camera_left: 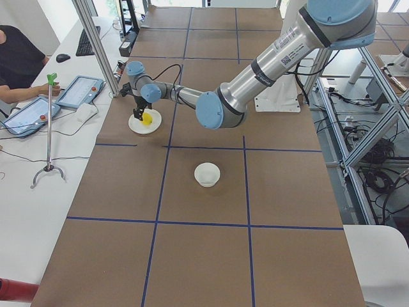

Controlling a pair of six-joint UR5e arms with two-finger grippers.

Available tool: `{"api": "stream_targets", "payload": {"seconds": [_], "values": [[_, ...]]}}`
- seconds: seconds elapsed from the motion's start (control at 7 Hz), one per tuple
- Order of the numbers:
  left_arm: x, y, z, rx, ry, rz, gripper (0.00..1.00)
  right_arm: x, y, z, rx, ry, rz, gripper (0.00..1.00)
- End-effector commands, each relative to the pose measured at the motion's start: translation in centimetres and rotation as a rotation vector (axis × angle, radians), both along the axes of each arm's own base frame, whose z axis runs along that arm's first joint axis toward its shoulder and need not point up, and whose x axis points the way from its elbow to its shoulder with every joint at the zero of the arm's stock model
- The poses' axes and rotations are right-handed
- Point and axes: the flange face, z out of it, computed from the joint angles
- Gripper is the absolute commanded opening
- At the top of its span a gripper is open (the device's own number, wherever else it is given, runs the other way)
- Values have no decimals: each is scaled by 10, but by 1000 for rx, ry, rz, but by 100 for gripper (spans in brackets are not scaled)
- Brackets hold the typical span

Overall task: Move lemon from plate to bowl
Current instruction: 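Move the left gripper over the yellow lemon on the white plate, then lower the left gripper and close it on the lemon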

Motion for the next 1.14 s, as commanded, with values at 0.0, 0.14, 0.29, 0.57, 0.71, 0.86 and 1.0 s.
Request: {"api": "stream_targets", "payload": {"seconds": [0.0,0.14,0.29,0.57,0.71,0.86,1.0], "values": [[13,-7,11,-10,4,-14,100,0,0,0,0,0,0,100],[22,-5,16,-2,-2,-28,100,0,0,0,0,0,0,100],[30,-2,19,1,1,-27,100,0,0,0,-1,0,0,100],[37,2,28,-3,8,-29,95,0,0,1,-1,0,0,100],[37,2,30,-12,10,-37,54,0,0,0,0,0,0,100],[35,0,28,-13,11,-42,11,0,0,0,0,0,0,100],[19,-10,15,-7,26,-63,0,0,0,0,-1,0,0,100]]}}
